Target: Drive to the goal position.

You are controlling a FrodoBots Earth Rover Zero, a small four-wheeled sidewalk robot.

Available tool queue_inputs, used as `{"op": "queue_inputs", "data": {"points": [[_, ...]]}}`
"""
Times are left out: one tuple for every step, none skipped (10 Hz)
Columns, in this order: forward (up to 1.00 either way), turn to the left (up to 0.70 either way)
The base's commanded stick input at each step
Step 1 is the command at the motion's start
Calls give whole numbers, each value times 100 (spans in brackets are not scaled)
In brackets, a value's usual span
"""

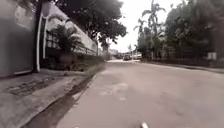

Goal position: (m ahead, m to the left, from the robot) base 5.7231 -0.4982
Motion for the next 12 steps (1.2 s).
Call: {"op": "queue_inputs", "data": {"points": [[70,0],[70,0],[70,2],[70,5],[70,13],[70,9],[70,5],[70,0],[70,0],[70,0],[70,0],[70,0]]}}
